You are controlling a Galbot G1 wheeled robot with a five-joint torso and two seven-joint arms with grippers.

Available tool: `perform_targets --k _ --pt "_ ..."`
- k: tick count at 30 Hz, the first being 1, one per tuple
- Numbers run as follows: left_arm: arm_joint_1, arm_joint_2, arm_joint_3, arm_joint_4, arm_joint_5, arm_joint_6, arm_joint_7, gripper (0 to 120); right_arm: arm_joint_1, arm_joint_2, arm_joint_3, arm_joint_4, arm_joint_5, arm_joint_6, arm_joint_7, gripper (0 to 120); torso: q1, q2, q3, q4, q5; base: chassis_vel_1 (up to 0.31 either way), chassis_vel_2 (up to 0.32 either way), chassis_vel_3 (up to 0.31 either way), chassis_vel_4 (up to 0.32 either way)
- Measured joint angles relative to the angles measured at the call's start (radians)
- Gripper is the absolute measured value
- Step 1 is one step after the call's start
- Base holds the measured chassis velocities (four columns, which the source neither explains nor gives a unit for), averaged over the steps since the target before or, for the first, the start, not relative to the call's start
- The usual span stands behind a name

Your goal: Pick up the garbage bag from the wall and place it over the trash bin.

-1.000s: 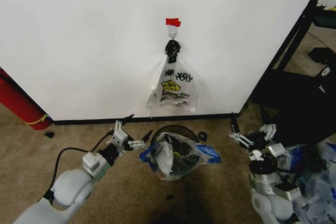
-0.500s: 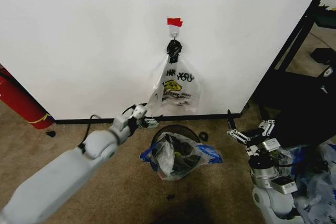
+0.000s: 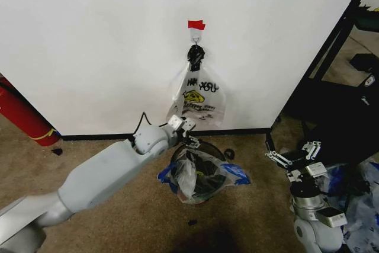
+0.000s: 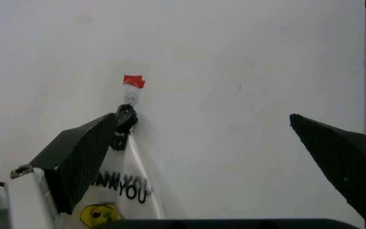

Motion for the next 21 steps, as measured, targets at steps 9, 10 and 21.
perform_targets --k 9,10,21 --pt "-0.011 -0.004 0.029 0.051 0.164 -0.004 0.172 84 0.001 0.002 -0.007 0.000 -0.009 0.005 -0.002 100 0.000 0.000 0.000 0.0003 -0.0005 0.000 0.000 0.000 0.000" --pt "-0.012 -0.005 0.030 0.056 0.167 -0.005 0.178 81 0.001 0.002 -0.007 -0.001 -0.009 0.006 -0.002 100 0.000 0.000 0.000 0.0003 -0.0005 0.000 0.000 0.000 0.000" --pt "-0.007 -0.018 0.031 0.062 0.089 -0.011 0.122 42 -0.005 0.000 -0.009 -0.001 -0.010 0.017 -0.003 100 0.000 0.000 0.000 0.0001 -0.0005 0.000 0.000 0.000 0.000"
